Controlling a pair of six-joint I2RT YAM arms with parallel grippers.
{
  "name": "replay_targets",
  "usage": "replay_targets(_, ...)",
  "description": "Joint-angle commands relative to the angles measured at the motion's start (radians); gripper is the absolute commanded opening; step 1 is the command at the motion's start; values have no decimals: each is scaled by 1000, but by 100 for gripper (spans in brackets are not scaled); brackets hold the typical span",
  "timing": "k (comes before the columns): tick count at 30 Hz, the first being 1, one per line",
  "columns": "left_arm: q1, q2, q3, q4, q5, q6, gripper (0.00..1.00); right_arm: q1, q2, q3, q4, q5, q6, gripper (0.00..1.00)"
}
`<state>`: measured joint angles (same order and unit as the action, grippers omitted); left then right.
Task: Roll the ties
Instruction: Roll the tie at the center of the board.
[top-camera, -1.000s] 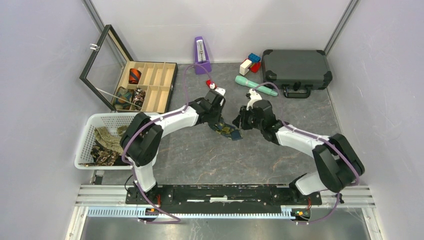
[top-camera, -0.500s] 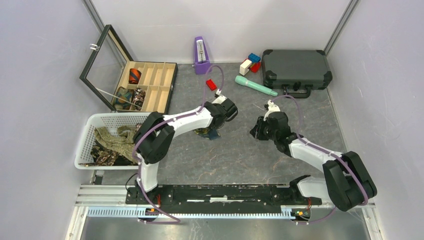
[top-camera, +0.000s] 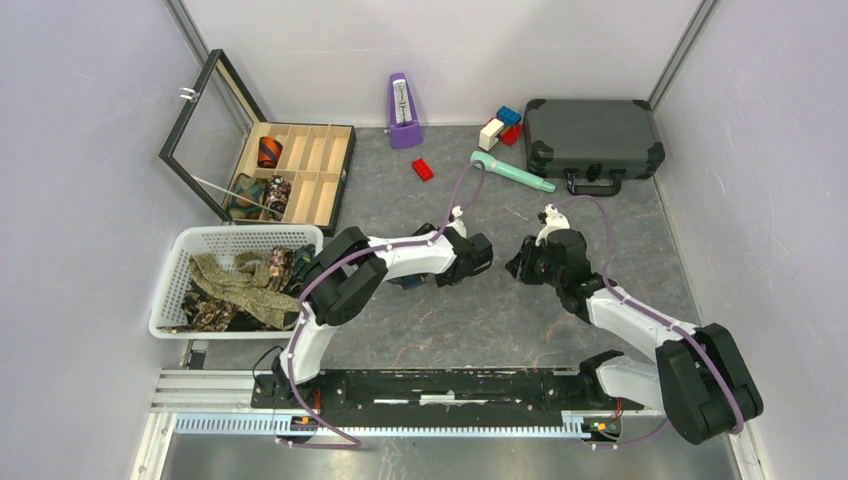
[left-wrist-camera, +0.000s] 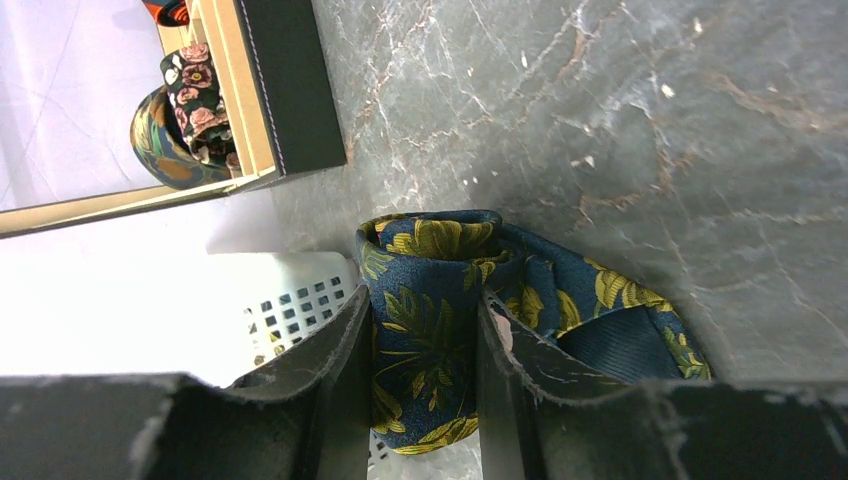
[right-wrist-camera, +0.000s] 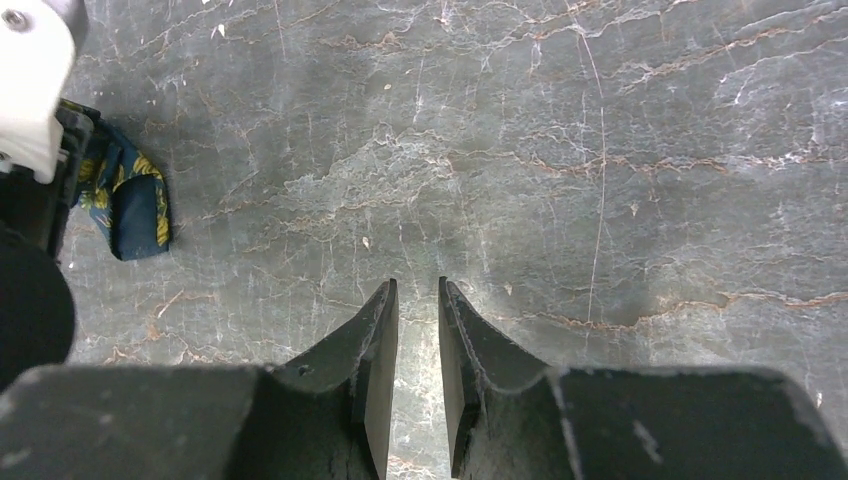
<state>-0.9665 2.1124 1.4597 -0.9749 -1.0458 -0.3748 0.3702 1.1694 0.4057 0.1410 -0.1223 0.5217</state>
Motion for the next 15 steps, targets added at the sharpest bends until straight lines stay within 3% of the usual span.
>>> replay_targets(1, -45, 16, -11, -18, 22, -148, 29, -8, -46, -15, 12, -3, -5, 28)
replay_targets(8, -97, 13, -94, 8, 46, -247, 32, -8, -74, -41, 15, -2, 1, 28)
replay_targets(15, -130, -37, -182, 91, 77, -253, 38, -9, -80, -46, 5, 7, -5, 29)
